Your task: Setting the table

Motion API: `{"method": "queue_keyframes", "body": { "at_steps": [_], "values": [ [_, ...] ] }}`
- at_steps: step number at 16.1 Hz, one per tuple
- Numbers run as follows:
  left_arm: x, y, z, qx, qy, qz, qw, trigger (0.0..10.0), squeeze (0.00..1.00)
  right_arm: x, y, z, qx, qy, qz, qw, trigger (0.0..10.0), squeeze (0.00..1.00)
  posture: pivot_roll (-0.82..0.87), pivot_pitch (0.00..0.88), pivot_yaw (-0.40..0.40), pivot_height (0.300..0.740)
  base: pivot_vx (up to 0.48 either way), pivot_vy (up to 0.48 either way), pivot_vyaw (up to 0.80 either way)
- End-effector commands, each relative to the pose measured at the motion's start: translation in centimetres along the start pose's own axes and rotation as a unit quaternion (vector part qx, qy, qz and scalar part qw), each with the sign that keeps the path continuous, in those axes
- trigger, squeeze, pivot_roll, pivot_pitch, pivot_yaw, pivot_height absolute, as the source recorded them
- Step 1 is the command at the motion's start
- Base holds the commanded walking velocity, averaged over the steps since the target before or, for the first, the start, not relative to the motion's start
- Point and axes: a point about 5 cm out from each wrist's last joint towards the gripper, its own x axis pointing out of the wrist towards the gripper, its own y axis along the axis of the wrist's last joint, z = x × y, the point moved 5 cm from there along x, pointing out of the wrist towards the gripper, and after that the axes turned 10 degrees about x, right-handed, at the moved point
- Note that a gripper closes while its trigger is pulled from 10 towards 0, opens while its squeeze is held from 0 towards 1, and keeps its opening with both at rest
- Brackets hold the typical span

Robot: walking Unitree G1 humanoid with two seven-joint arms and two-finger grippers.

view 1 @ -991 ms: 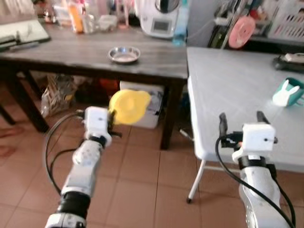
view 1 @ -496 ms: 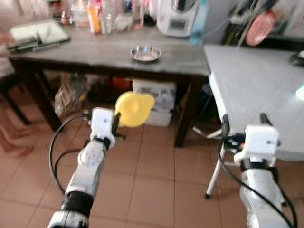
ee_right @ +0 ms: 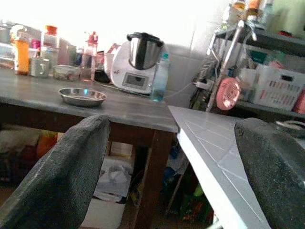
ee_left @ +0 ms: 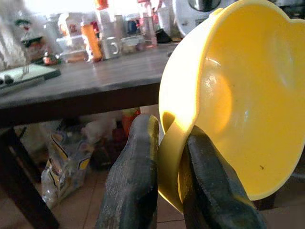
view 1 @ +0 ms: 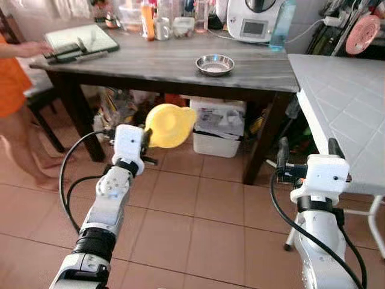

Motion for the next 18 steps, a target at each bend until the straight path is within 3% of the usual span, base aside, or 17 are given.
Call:
{"method": "queue_keyframes", "body": {
  "at_steps": [1, 7, 13, 18],
  "values": [
    [0.4, 0.8, 0.2, 0.011, -0.010, 0.015, 1.000, 10.0, 0.00, -0.2, -0.2, 0.4, -0.003, -0.010, 0.000, 1.000, 10.0, 0.00, 0.20, 0.041, 0.062, 0.740, 0.000, 0.000, 0.00],
    [0.4, 1.1, 1.0, 0.013, -0.020, 0.025, 0.999, 10.0, 0.00, -0.8, -0.8, 0.5, -0.011, -0.003, -0.011, 1.000, 10.0, 0.00, 0.19, 0.044, 0.037, 0.740, 0.000, 0.000, 0.00],
    [0.0, 0.8, 1.9, 0.002, -0.019, 0.023, 1.000, 10.0, 0.00, -0.3, -0.4, 0.7, -0.040, 0.019, -0.006, 0.999, 10.0, 0.00, 0.18, 0.070, 0.013, 0.740, 0.000, 0.000, -0.28],
    [-0.4, -0.2, 2.5, -0.019, -0.018, 0.006, 1.000, 10.0, 0.00, -0.3, -0.3, 0.4, -0.045, 0.026, -0.006, 0.999, 10.0, 0.00, 0.16, 0.072, -0.008, 0.740, 0.000, 0.000, 0.71]
  ]
}}
